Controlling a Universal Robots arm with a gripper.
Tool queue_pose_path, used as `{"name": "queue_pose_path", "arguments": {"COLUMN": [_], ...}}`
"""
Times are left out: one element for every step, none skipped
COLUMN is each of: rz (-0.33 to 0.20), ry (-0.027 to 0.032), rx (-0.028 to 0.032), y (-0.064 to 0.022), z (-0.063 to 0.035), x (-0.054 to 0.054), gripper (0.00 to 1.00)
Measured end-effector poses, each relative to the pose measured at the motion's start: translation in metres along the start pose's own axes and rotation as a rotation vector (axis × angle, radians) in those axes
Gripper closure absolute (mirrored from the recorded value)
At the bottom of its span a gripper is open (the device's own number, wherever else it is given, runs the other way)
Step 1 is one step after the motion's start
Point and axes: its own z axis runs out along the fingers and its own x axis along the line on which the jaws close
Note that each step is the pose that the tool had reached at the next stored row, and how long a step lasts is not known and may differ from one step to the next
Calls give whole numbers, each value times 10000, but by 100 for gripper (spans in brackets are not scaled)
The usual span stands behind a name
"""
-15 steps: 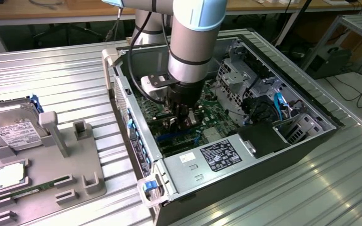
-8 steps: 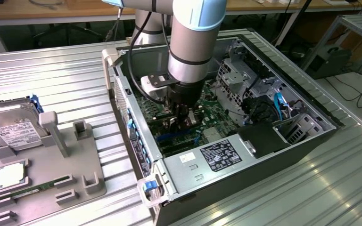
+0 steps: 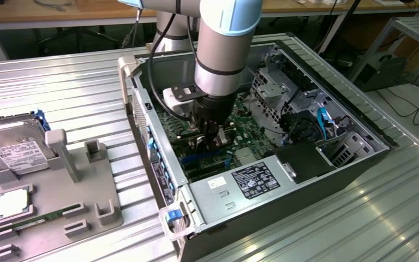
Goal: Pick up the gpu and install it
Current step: 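Insert the gpu into the slot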
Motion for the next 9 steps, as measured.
{"name": "queue_pose_path", "arguments": {"rz": [1, 0, -1, -1, -1, -1, -1, -1, -1], "ry": [-1, 0, 0, -2, -5, -3, 0, -1, -1], "rx": [1, 0, 0, 1, 2, 2, 0, 1, 1], "y": [-1, -2, -3, -3, -4, -4, -3, -4, -4], "z": [-10, -25, -34, -36, -36, -37, -39, -39, -39], "x": [0, 0, 1, 0, 0, 0, 1, 0, 1], "gripper": [72, 72, 72, 72, 72, 72, 72, 72, 72]}}
